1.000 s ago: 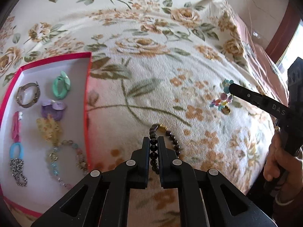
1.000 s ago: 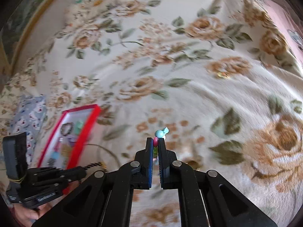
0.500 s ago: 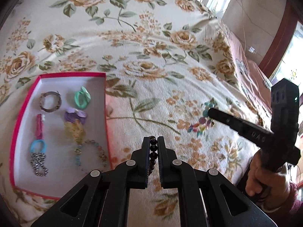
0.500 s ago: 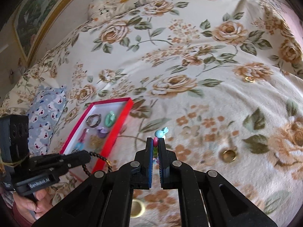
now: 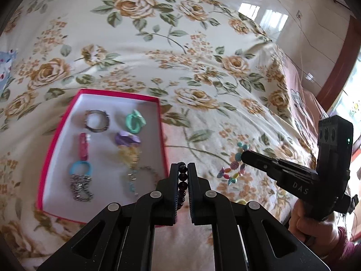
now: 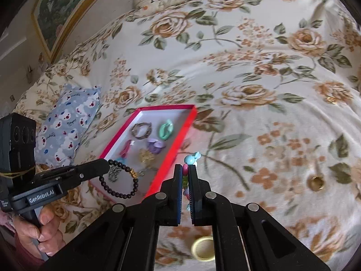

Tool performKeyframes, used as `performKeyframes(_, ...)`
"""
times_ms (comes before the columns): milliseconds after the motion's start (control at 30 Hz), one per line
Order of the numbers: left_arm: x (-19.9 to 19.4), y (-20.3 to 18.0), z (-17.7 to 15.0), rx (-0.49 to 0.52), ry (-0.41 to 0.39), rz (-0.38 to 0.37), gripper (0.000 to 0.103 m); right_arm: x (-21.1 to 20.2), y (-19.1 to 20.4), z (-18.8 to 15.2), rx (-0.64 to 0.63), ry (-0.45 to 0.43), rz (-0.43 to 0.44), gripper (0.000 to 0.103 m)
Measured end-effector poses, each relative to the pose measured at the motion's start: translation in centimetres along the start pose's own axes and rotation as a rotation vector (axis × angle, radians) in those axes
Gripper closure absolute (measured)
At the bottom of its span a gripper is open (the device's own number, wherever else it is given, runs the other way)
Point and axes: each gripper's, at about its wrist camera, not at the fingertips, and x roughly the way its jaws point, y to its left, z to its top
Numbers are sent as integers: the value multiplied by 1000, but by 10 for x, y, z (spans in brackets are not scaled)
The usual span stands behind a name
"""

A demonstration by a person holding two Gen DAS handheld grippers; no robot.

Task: Organize jewelry
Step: 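Carry the black bracelet and bead cluster into the box and open both tools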

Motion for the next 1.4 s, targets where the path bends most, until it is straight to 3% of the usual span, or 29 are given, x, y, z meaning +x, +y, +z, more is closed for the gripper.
performKeyframes(400, -17, 39, -8, -79, -12, 59, 97, 26, 42, 0, -52, 41, 78, 99)
performKeyframes(967, -4, 76, -13, -144, 21, 88, 97, 84, 94, -11, -115, 162, 180, 98)
performKeyframes(1400, 22, 108, -16, -213, 60, 152, 96, 121, 78, -12, -97, 209, 120, 98)
